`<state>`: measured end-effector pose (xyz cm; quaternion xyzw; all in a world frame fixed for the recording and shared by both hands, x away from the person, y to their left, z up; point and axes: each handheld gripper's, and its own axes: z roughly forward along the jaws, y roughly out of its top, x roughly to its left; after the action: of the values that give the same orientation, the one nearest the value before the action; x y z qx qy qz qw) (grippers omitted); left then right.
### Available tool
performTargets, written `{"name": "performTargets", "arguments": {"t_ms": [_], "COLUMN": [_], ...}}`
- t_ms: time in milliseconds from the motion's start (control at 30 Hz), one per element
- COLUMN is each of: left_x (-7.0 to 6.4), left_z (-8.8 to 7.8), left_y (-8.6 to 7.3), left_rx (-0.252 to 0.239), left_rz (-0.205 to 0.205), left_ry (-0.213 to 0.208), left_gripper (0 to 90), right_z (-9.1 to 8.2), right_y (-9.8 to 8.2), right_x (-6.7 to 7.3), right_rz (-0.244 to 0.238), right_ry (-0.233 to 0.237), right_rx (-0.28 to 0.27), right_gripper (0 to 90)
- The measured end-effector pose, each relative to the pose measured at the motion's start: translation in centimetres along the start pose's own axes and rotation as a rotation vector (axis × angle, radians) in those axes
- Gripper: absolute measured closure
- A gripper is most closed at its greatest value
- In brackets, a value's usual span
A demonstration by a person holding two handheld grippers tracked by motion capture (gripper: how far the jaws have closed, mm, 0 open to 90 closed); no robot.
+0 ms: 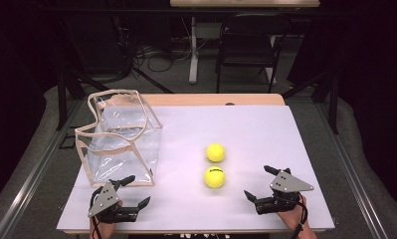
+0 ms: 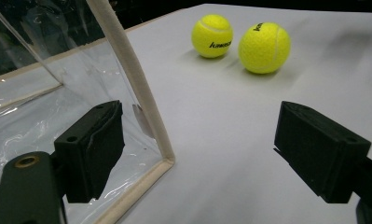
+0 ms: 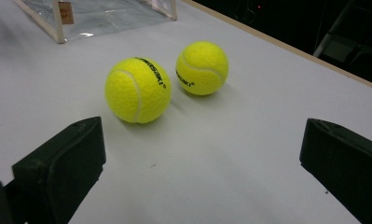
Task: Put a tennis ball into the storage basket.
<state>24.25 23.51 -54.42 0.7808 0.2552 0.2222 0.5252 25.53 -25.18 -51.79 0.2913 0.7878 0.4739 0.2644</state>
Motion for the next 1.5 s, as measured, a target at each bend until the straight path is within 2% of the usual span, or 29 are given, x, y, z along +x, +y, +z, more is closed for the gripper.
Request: {"name": "performTargets", "arguments": {"t_ms": [200, 800, 1033, 1500], "left_x": [0.0, 0.1, 0.1, 0.1], "left_z": [0.1, 0.1, 0.2, 0.2], "left_y": [0.0, -0.1, -0.1, 0.0], "left_rx": [0.001, -0.005, -0.001, 0.005], "left_rz": [0.003, 0.001, 0.002, 0.006], "left_ry": [-0.001, -0.005, -0.007, -0.003], "left_gripper": [16.0, 16.0, 16.0, 16.0], "right_z": [0.3, 2.1, 2.7, 4.0], "right_y": [0.6, 2.0, 2.3, 2.9], "right_x": [0.3, 1.4, 1.4, 1.6], "right_rz": [0.007, -0.006, 0.005, -0.002], "right_ry": [0.002, 0.048, 0.071, 0.082], "right_rx": [0.021, 0.087, 0.1, 0.145], "right_gripper": [0.0, 0.0, 0.0, 0.0]}}
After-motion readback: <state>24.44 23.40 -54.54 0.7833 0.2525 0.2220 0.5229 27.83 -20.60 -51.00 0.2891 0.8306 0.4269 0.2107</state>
